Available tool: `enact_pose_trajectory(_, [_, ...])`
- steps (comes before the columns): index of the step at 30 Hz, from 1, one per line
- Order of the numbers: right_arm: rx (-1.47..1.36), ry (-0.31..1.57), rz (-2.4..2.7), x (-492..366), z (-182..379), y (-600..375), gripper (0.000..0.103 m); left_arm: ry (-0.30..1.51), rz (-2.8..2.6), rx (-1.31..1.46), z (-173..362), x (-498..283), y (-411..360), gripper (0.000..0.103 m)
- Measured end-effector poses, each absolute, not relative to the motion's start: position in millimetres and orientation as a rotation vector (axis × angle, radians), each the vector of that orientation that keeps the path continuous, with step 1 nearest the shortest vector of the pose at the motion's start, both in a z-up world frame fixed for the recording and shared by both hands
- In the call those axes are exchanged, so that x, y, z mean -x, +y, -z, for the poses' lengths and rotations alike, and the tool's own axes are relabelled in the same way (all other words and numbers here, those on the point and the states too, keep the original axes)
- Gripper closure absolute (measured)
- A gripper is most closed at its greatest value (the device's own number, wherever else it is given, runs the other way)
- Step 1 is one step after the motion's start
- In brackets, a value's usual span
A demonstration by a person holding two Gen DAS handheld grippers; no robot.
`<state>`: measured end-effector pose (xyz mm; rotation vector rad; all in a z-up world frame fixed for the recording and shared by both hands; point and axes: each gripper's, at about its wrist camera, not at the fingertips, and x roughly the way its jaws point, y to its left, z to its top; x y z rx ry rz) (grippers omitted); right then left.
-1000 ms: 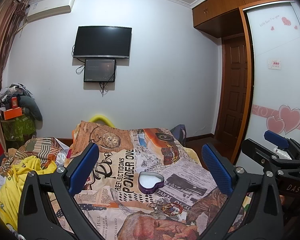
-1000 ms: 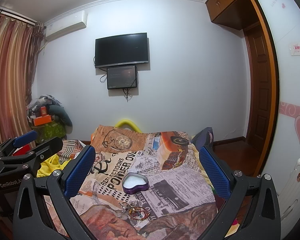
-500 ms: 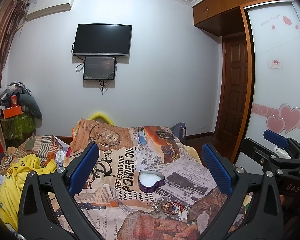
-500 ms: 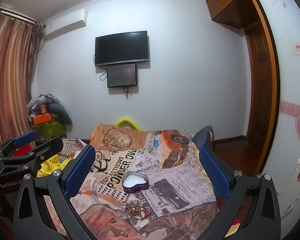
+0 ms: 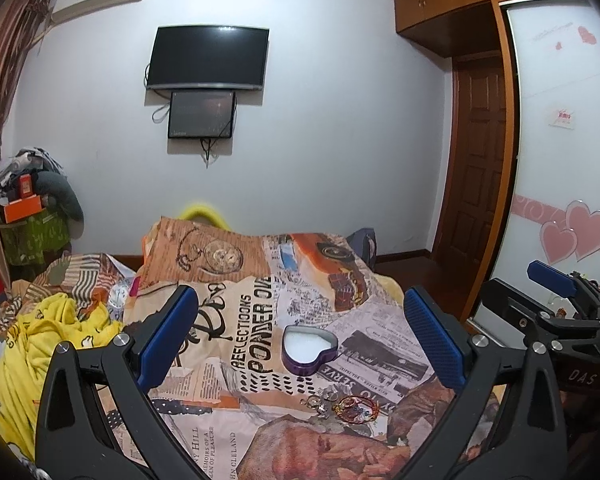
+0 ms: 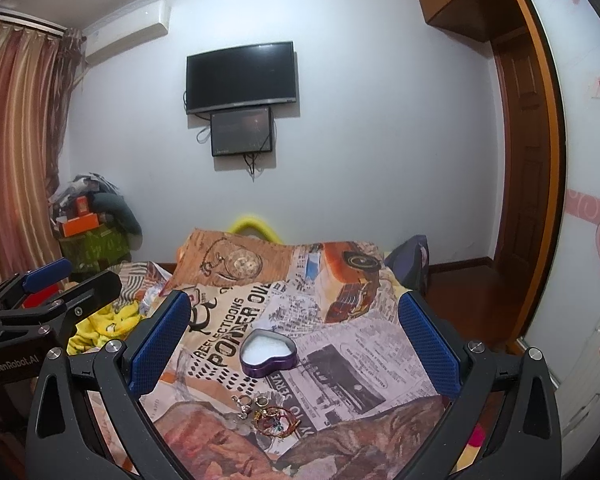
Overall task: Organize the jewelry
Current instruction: 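Lower both tools toward the jewelry pile beside the purple heart tin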
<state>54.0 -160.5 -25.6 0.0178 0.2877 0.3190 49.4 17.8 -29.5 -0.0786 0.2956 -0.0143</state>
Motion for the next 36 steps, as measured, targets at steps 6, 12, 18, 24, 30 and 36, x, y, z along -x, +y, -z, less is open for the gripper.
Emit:
enact_pose_trajectory(6, [-0.015,0.354,-0.306,-74.7,39.8,-164.7,0.0,0.373,-0.001,0.088,49.4,-78.4,24.5,0.0])
enact_pose_trajectory(12, [0.013,0.449,-0.279,-98.2,64.9,-169.4,0.0,0.474,0.002,0.097,73.1,-110.0,31.5,0.0])
enact_pose_trajectory(18, [0.04,0.557,-0.267,-117.7,91.3,-175.3,0.0,0.592,-0.017,0.093,104.8,-142.8,39.9,0.0])
enact_pose_trajectory(24, [0.073,0.643,-0.276,-134.0,116.6,-174.1,0.0,0.689,-0.001,0.03,137.0,-161.4,36.7,0.0])
enact_pose_trajectory(30, [0.098,0.725,-0.321,-141.4,139.4,-169.1,0.0,0.816,0.016,-0.001,170.5,-170.0,33.9,0.0])
enact_pose_trajectory(36, [0.137,0.772,-0.359,-139.8,156.0,-158.8,0.001,0.966,0.068,0.025,198.9,-178.3,30.1,0.0])
